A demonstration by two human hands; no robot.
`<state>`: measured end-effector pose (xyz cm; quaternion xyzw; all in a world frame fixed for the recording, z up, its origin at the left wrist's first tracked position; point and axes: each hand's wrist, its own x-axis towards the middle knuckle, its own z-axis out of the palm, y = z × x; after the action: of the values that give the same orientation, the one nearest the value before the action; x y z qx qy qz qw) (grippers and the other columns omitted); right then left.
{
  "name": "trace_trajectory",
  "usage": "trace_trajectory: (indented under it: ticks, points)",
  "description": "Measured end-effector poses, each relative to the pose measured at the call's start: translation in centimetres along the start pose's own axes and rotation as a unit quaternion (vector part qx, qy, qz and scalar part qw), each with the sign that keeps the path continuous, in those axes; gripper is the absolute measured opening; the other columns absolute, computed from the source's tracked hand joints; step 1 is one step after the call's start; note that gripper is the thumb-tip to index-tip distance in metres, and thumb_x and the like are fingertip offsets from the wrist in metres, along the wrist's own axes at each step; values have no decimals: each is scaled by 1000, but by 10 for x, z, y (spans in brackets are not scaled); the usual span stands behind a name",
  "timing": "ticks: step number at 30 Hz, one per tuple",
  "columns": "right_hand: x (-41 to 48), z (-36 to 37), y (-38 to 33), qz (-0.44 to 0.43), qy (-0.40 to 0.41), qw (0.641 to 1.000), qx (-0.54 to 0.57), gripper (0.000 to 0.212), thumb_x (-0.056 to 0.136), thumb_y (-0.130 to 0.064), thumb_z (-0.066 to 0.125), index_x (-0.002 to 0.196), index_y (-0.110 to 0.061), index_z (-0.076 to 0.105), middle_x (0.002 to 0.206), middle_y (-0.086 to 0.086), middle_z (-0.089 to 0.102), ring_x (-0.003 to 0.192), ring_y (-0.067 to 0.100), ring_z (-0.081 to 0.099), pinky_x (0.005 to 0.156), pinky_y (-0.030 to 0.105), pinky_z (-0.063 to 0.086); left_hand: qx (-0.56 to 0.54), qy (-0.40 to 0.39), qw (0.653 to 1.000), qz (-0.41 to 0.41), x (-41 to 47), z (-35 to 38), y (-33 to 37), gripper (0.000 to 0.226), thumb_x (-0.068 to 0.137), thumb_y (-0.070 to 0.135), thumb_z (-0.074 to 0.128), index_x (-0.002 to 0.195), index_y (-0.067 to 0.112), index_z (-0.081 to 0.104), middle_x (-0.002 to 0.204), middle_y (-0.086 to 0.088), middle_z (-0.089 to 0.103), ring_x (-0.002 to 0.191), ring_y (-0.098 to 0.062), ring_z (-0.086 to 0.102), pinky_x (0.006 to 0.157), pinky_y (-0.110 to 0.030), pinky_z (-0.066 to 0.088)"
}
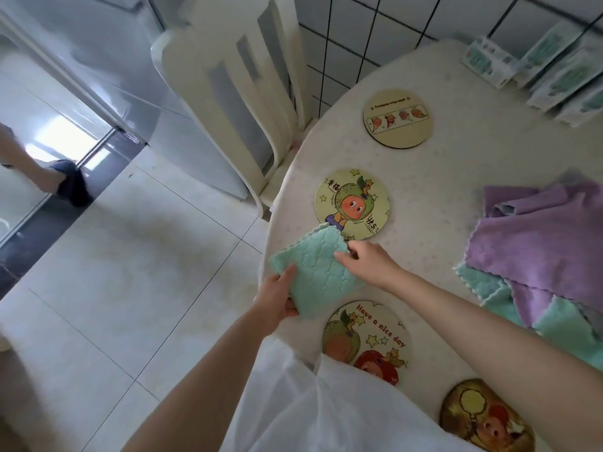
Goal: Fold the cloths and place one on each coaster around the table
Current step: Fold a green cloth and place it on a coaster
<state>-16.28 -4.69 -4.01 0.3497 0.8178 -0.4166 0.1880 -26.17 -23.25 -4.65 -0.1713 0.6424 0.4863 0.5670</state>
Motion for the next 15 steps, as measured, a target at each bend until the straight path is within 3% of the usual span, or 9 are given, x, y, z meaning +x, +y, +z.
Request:
trace_trajectory:
  ticks: [3,7,12,15]
  points:
    - [6,-5,-8,-3,22,1000,-22,28,93,-47,40,86,-21,48,75,-2,56,66,15,51,58,32,41,40,29,999,21,-6,-3,10,32,92,41,56,103,12,62,96,-13,71,78,-29,71,65,-41,60]
    - [11,-6,-17,-36,46,998,-33,20,97,-31,40,114,-20,45,97,3,64,84,22,62,73,43,54,134,149,967,157,-4,-12,26,21,87,30,66,93,10,63,87,-11,69,60,-27,69,57,-44,60]
    - [17,-3,-24,-51,53,995,-67,13,98,-28,38,108,-20,41,94,6,63,79,25,60,71,44,53,240,189,927,216,2,-21,35,11,85,23,64,81,14,60,72,-4,67,47,-16,66,58,-43,59]
    - [22,-1,-24,-34,54,994,-86,16,98,-29,40,110,-17,43,93,6,61,78,24,58,71,43,52,317,212,892,241,5,-26,29,11,85,32,61,80,22,59,78,9,66,55,-14,67,65,-41,56]
